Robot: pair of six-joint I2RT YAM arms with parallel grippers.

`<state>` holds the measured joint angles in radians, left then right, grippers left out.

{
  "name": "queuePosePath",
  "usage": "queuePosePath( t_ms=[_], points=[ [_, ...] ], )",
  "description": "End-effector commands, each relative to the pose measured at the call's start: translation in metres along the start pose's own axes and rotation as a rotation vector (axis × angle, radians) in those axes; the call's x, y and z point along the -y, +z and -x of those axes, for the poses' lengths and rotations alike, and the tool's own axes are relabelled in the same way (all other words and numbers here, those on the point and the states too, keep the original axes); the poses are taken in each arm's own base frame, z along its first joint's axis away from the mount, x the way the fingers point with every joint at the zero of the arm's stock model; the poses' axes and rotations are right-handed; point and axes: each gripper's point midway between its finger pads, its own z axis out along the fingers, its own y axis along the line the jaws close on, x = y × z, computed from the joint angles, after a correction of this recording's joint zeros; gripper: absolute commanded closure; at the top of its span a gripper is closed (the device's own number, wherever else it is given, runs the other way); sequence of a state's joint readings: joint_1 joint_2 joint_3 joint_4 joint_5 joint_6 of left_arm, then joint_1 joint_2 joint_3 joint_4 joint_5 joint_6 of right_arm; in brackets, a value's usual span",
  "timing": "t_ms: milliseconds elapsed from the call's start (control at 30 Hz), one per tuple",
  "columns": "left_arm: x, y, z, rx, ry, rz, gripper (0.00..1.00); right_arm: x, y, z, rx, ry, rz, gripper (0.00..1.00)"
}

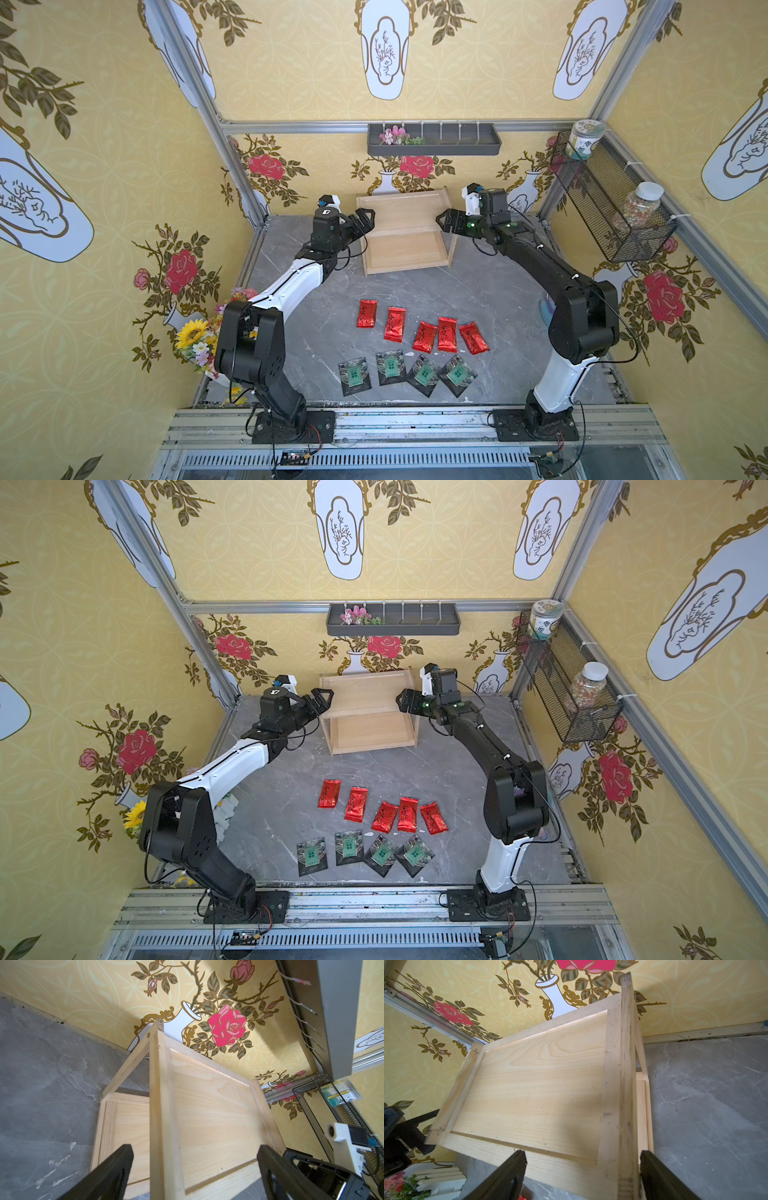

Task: Place the tea bags on the shelf by color
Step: Adjust the shelf at the center of the board.

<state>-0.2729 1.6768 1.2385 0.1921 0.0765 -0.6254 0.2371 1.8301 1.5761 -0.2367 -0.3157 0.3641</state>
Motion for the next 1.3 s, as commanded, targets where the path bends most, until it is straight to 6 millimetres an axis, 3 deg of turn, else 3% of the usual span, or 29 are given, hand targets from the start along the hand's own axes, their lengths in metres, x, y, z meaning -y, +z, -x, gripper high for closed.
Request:
queuePosePath(
  t_ms=[0,133,400,700,867,1067,1267],
  points=[
    [0.003,0.009,-0.007,-0.044,0.003,-0.036,0.06,-0.009,0.001,0.006,0.017,-0.021,0.045,0.14],
    [0.011,0.02,-0.018,-0.104,-0.004,-0.105,0.13,-0.013,-0.002,0.002,0.018,-0.026,0.063,0.18],
    [0.012,0.032,-0.028,-0.148,-0.022,-0.14,0.17,-0.019,-0.006,-0.017,0.004,-0.029,0.056,0.21],
    [0.021,0.046,-0.038,-0.161,-0.044,-0.169,0.18,0.002,-0.012,-0.01,0.044,0.013,-0.014,0.22],
    [0.024,0.051,-0.037,-0.15,-0.049,-0.173,0.19,0.007,-0.009,-0.002,0.048,0.018,-0.026,0.23],
    [0.025,0.055,-0.037,-0.145,-0.046,-0.172,0.18,0.017,-0.009,-0.006,0.045,0.033,-0.047,0.23],
    [0.02,0.039,-0.018,-0.082,0.006,-0.109,0.13,0.033,-0.026,0.005,0.072,0.051,-0.081,0.19]
  ],
)
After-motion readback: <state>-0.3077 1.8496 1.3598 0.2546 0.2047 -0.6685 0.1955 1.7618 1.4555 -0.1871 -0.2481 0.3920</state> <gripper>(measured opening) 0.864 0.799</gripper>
